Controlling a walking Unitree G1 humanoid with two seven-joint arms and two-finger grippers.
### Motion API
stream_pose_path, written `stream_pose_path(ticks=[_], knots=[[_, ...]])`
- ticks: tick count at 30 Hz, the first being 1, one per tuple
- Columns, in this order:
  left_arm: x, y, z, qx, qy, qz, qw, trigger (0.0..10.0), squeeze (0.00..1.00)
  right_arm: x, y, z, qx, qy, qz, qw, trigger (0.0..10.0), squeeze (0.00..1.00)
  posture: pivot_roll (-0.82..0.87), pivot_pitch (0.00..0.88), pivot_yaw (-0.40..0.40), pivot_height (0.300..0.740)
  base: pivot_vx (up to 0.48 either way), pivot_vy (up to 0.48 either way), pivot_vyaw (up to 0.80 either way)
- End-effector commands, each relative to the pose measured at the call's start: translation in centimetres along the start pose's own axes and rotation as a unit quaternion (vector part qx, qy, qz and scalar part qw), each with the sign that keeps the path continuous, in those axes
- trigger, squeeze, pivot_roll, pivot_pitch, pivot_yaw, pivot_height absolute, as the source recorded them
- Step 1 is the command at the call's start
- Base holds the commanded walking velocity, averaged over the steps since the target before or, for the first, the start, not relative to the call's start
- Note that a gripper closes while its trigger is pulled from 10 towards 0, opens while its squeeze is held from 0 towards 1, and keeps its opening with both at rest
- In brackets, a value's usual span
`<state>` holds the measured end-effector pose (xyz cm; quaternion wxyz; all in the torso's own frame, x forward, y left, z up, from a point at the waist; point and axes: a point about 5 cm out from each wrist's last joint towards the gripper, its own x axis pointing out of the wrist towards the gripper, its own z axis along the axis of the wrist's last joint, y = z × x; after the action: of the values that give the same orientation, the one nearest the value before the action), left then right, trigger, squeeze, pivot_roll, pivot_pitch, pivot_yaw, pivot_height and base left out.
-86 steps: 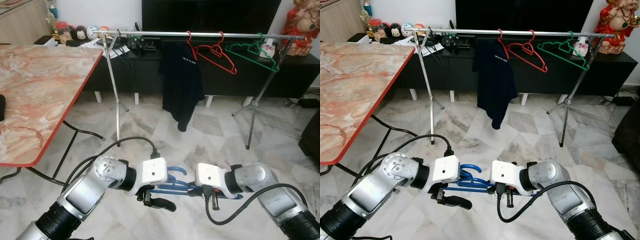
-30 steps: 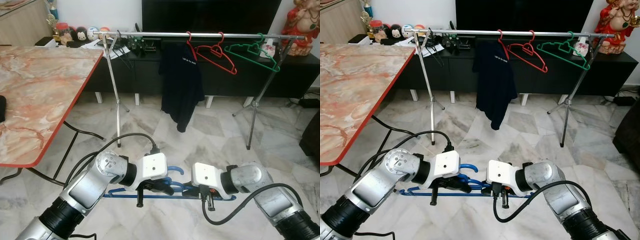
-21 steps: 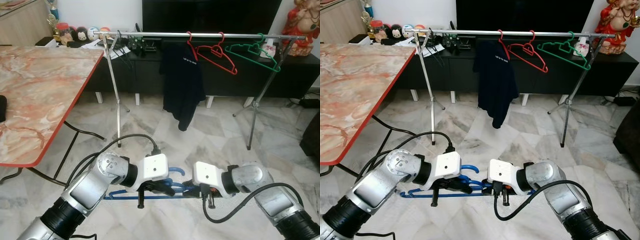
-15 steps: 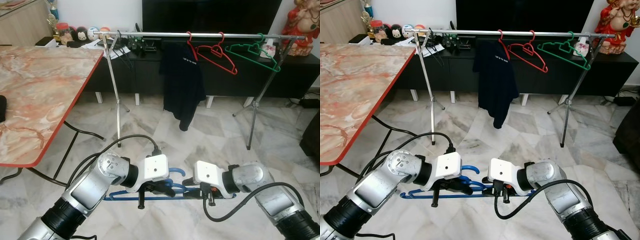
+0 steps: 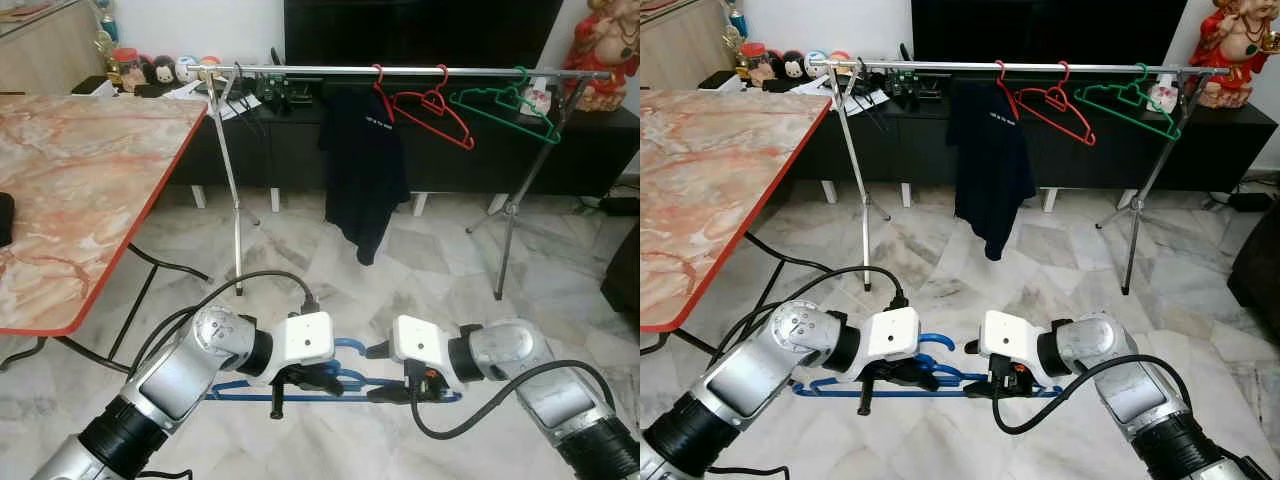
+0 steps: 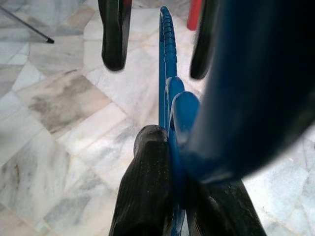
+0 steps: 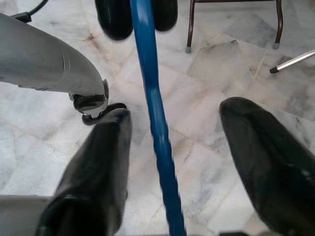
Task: Hang hanger
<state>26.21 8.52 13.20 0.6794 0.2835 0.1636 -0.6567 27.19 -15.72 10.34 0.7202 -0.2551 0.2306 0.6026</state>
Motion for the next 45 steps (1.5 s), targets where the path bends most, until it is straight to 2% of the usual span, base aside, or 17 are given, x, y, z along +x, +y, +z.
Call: stream_pose_path(ticks=[1,6,8,9,14,15,16,17,22,24,26,31,32,33,38,42,45], knots=[[-0.5,0.0,0.2,0.009,0.003,0.004,1.000,0.0,0.00,-0.7,-0.7,0.5,-0.008,-0.002,-0.020,1.000,10.0,1.00,-0.02,0.000,-0.005,0.740,0.000,0.000,0.00],[-2.8,0.5,-0.8,-0.004,0.014,0.030,0.999,0.0,0.00,-1.7,-2.6,0.2,-0.011,0.004,-0.099,0.995,10.0,1.00,-0.03,0.000,0.000,0.740,0.000,0.000,0.00],[-3.5,0.6,-1.3,-0.011,0.021,0.036,0.999,0.0,0.00,-2.0,-3.4,0.2,-0.012,0.003,-0.135,0.991,10.0,0.83,-0.03,0.000,0.000,0.740,0.000,0.000,0.00],[-4.3,0.6,-1.9,-0.019,0.033,0.044,0.998,0.0,0.00,-2.5,-4.1,0.1,-0.009,0.008,-0.162,0.987,10.0,0.00,-0.03,0.000,-0.001,0.740,0.000,0.000,0.00],[-5.8,0.6,-3.0,-0.045,0.044,0.064,0.996,0.0,0.00,-3.1,-5.3,-0.9,0.015,0.040,-0.214,0.976,10.0,0.00,-0.02,0.000,-0.005,0.740,0.000,0.000,0.00],[-6.3,0.7,-4.0,-0.058,0.060,0.083,0.993,3.2,0.00,-3.1,-5.9,-1.9,0.034,0.071,-0.248,0.966,10.0,0.00,-0.02,0.000,-0.011,0.740,0.000,0.000,0.00],[-6.7,0.9,-5.1,-0.071,0.078,0.102,0.989,9.5,0.00,-3.0,-6.4,-2.8,0.055,0.096,-0.279,0.954,10.0,0.00,-0.02,0.000,-0.011,0.740,0.000,0.000,0.00],[-6.7,0.9,-5.1,-0.071,0.078,0.102,0.989,9.5,0.00,-3.0,-6.4,-2.8,0.055,0.096,-0.279,0.954,10.0,0.00,-0.02,0.000,-0.011,0.740,0.000,0.000,0.00],[-7.2,1.3,-8.8,-0.152,0.093,0.180,0.967,10.0,0.00,-2.9,-7.5,-6.5,0.146,0.176,-0.430,0.873,10.0,0.00,-0.03,0.000,-0.012,0.740,0.000,0.000,0.00],[-5.9,1.5,-12.1,-0.215,0.105,0.264,0.934,10.0,0.00,-2.0,-6.2,-9.4,0.258,0.156,-0.510,0.805,10.0,0.00,-0.03,0.000,-0.014,0.740,0.000,0.000,0.00],[-5.1,1.4,-13.6,-0.239,0.115,0.296,0.918,10.0,0.00,-1.3,-5.2,-10.6,0.309,0.150,-0.532,0.774,10.0,0.00,-0.03,0.000,-0.014,0.740,0.000,0.000,0.00],[-2.3,-0.5,-18.5,-0.407,0.148,0.430,0.792,10.0,0.00,4.4,0.6,-13.2,0.448,0.153,-0.454,0.754,10.0,0.00,-0.04,0.000,-0.029,0.740,0.000,0.000,0.00],[-2.3,-0.5,-18.5,-0.407,0.148,0.430,0.792,10.0,0.00,4.4,0.6,-13.2,0.448,0.153,-0.454,0.754,10.0,0.00,-0.04,0.000,-0.029,0.740,0.000,0.000,0.00],[-1.8,-1.1,-19.0,-0.451,0.139,0.445,0.761,10.0,0.00,5.7,2.0,-13.5,0.479,0.155,-0.436,0.746,10.0,0.00,-0.04,0.000,-0.031,0.740,0.000,0.000,0.00],[-0.1,-2.9,-20.0,-0.462,0.181,0.455,0.740,10.0,0.00,7.6,5.6,-14.8,0.542,0.183,-0.415,0.708,10.0,0.00,-0.02,0.000,-0.054,0.740,0.000,0.000,0.00],[0.6,-4.5,-20.8,-0.481,0.206,0.454,0.721,10.0,0.00,8.5,6.9,-14.8,0.509,0.225,-0.373,0.743,10.0,0.00,-0.04,0.000,-0.055,0.740,0.000,0.000,0.00],[1.0,-5.4,-21.1,-0.493,0.214,0.455,0.710,10.0,0.00,8.6,7.6,-15.1,0.522,0.231,-0.370,0.733,10.0,0.00,-0.04,0.000,-0.053,0.740,0.000,0.000,0.00]])
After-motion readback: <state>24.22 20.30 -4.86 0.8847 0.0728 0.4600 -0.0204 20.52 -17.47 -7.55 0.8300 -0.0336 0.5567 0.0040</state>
